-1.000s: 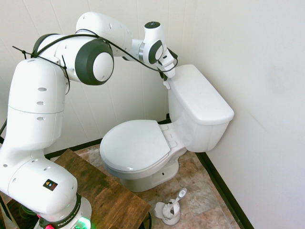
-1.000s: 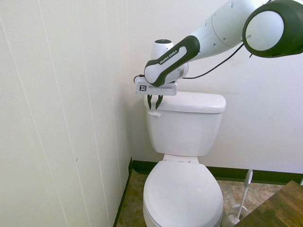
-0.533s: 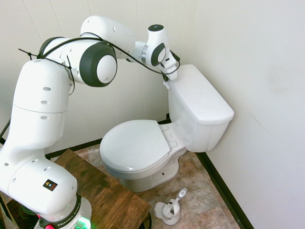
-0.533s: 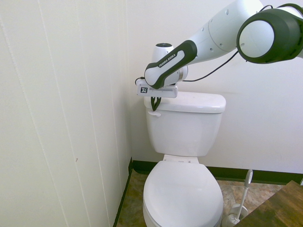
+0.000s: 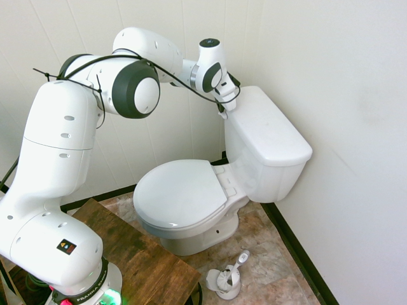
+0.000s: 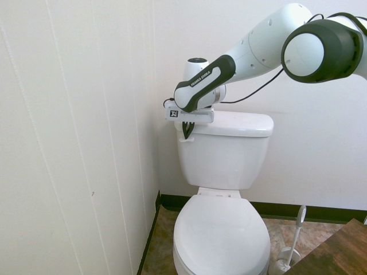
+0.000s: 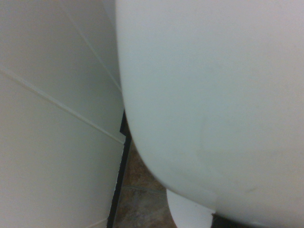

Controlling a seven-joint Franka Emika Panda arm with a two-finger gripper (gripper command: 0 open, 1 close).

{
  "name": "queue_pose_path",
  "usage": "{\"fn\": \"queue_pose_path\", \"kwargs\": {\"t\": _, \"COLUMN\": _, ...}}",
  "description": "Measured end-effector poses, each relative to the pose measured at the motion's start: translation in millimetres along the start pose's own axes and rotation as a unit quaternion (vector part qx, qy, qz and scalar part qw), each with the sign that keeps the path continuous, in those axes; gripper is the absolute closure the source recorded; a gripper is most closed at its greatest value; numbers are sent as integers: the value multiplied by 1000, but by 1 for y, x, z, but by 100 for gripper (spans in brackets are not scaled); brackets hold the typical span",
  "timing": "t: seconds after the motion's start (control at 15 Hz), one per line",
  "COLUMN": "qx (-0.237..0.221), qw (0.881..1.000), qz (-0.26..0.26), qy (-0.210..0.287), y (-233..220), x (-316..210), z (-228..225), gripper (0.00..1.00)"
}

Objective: Flush the toilet

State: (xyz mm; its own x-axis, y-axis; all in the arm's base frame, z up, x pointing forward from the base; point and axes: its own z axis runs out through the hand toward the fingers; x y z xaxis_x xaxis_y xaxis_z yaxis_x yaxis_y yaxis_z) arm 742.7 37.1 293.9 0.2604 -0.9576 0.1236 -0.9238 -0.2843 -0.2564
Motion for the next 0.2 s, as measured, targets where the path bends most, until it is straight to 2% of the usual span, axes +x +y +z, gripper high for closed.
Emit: {"fn": "queue_pose_path", "kwargs": {"t": 0.2, "qx": -3, "qw": 1000, "qz": 0, "qy": -1, "y": -3, "x": -1, "z": 6, "gripper": 100}}
